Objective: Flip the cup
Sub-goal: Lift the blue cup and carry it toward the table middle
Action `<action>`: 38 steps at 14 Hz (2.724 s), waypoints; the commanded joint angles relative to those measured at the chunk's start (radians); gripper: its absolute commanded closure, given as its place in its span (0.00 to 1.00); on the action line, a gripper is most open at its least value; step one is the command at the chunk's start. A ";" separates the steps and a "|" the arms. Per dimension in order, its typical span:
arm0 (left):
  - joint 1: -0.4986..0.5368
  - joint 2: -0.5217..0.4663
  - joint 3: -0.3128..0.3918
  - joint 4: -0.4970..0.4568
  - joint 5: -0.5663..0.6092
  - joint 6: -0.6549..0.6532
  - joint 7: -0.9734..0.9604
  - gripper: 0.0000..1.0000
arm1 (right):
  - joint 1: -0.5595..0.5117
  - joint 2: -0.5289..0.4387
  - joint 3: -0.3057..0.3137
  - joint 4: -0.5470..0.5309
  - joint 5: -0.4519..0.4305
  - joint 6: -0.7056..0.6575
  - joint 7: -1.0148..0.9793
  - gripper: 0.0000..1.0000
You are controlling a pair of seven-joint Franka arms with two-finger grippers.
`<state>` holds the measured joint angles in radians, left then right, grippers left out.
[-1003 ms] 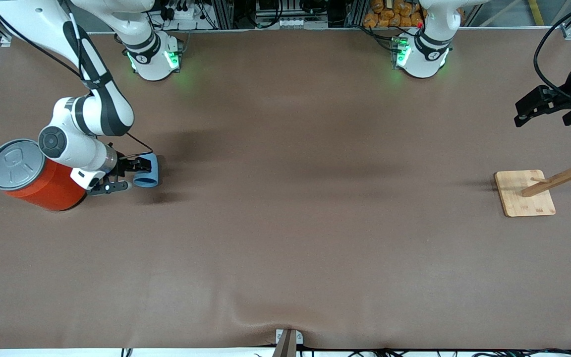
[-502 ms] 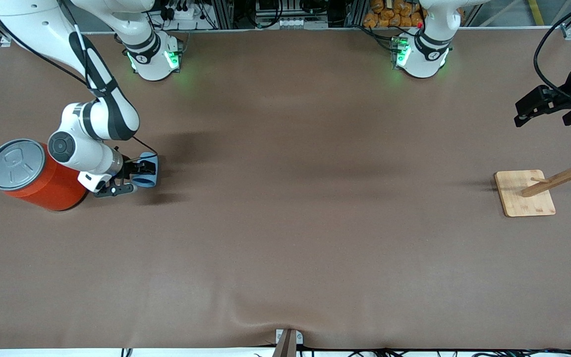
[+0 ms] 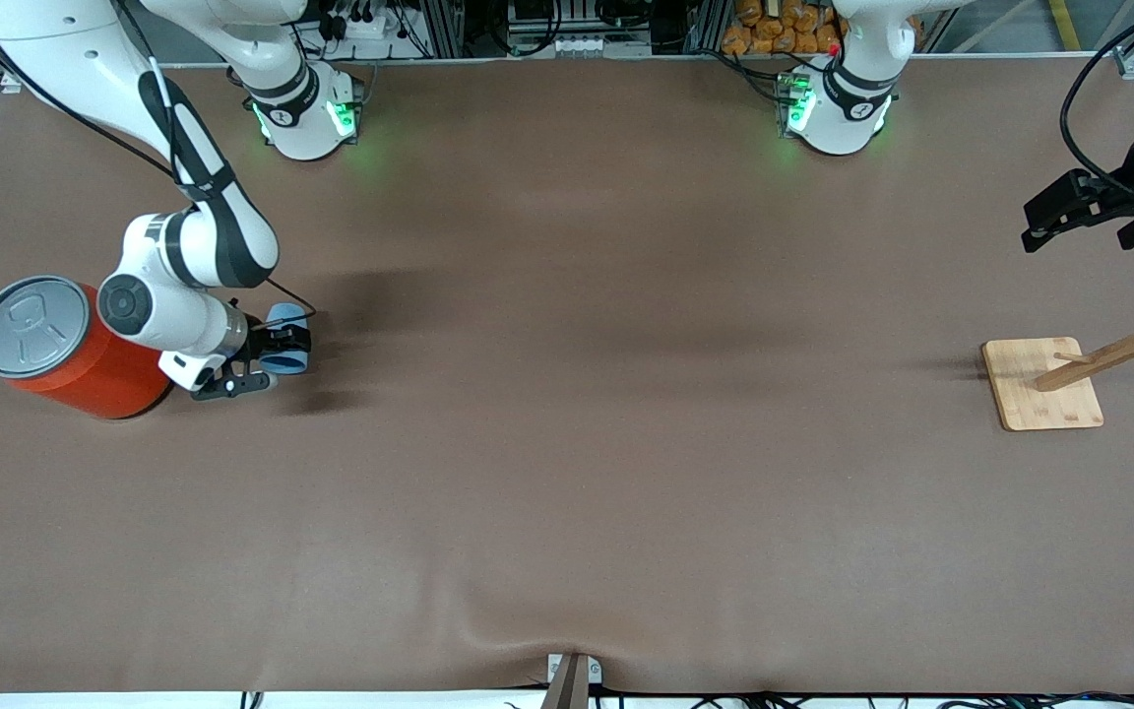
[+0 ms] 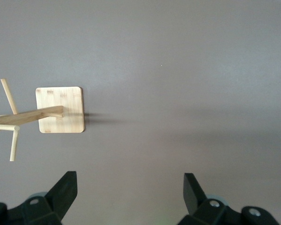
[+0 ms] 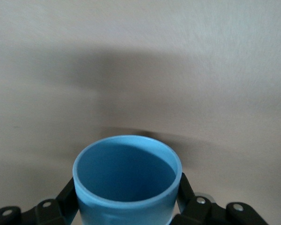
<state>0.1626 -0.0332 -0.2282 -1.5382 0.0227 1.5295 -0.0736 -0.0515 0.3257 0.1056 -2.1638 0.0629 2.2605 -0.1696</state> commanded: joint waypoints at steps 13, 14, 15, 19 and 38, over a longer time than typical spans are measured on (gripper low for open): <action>0.009 0.001 -0.005 0.012 0.006 -0.017 0.009 0.00 | 0.602 0.426 0.002 0.919 0.023 -0.204 -0.225 0.84; 0.009 0.001 -0.005 0.013 0.006 -0.017 0.009 0.00 | 0.640 0.444 -0.003 0.924 0.020 -0.156 -0.299 0.82; 0.009 0.003 -0.005 0.013 0.006 -0.017 0.009 0.00 | 0.656 0.458 -0.004 0.927 0.008 -0.133 -0.356 0.82; 0.009 0.003 -0.005 0.012 0.006 -0.017 0.005 0.00 | 0.799 0.503 -0.006 0.957 -0.153 -0.134 -0.458 0.87; 0.008 0.006 -0.007 0.003 0.006 -0.038 0.015 0.00 | 0.978 0.633 -0.092 1.009 -0.256 -0.096 -0.243 0.00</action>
<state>0.1630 -0.0290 -0.2271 -1.5456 0.0227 1.5074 -0.0735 0.9377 0.9589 0.0052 -1.1838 -0.1650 2.1739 -0.4199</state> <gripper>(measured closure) 0.000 0.000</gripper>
